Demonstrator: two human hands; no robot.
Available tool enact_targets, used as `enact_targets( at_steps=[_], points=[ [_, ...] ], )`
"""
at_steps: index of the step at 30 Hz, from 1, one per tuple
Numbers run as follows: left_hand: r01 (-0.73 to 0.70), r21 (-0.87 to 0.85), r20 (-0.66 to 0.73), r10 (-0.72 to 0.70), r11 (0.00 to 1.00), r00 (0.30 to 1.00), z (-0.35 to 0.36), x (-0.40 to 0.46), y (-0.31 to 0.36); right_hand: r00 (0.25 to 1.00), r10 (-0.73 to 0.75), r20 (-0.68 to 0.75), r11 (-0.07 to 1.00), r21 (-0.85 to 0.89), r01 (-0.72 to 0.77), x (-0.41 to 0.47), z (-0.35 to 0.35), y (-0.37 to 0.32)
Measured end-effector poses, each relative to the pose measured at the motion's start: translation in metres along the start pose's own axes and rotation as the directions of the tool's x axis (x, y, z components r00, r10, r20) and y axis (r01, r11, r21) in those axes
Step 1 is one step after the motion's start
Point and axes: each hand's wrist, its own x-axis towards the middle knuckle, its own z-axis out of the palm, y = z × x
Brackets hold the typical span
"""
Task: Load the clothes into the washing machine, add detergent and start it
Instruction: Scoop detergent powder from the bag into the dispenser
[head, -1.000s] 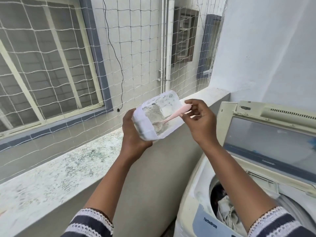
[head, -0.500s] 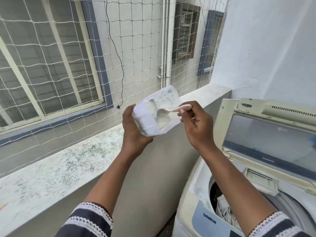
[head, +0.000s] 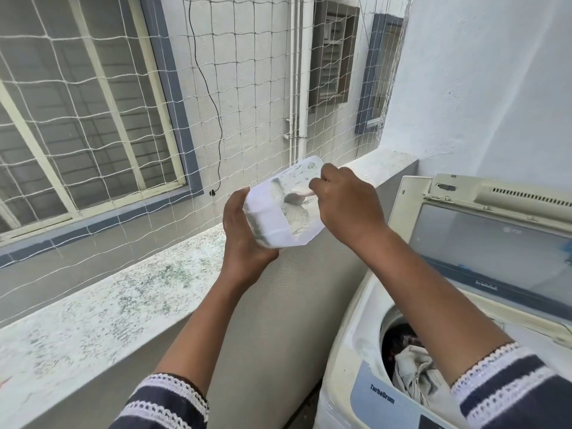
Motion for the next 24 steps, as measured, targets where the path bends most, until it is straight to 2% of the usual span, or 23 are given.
enact_targets(
  at_steps=[3, 6, 9, 12, 16, 20, 24],
  points=[
    [0.042, -0.008, 0.026, -0.042, 0.999, 0.999, 0.001, -0.002, -0.005, 0.993, -0.025, 0.119, 0.998, -0.048, 0.031, 0.003, -0.006, 0.002],
    [0.053, -0.030, 0.033, -0.052, 0.998, 0.998, 0.001, -0.002, -0.005, 0.965, 0.063, 0.254, 0.996, -0.074, -0.045, -0.002, -0.011, 0.002],
    [0.036, -0.033, 0.040, -0.034, 0.999, 0.999, 0.001, -0.003, -0.002, 0.942, 0.170, 0.290, 0.986, -0.050, -0.162, -0.008, -0.008, 0.004],
    [0.001, 0.002, 0.042, -0.001, 1.000, 0.999, 0.001, -0.003, 0.002, 0.910, 0.234, 0.343, 0.963, 0.044, -0.264, -0.014, -0.006, 0.009],
    [-0.083, 0.062, 0.044, 0.081, 0.995, 0.996, 0.001, -0.002, 0.004, 0.871, 0.217, 0.440, 0.906, 0.242, -0.348, -0.018, -0.018, 0.000],
    [-0.061, 0.098, 0.028, 0.059, 0.993, 0.998, 0.001, -0.002, 0.002, 0.812, 0.237, 0.534, 0.811, 0.352, -0.468, -0.018, -0.025, -0.004],
    [-0.010, 0.113, 0.008, 0.009, 0.994, 1.000, 0.001, -0.002, 0.003, 0.749, 0.281, 0.600, 0.579, 0.517, -0.631, -0.016, -0.021, 0.001]
  ],
)
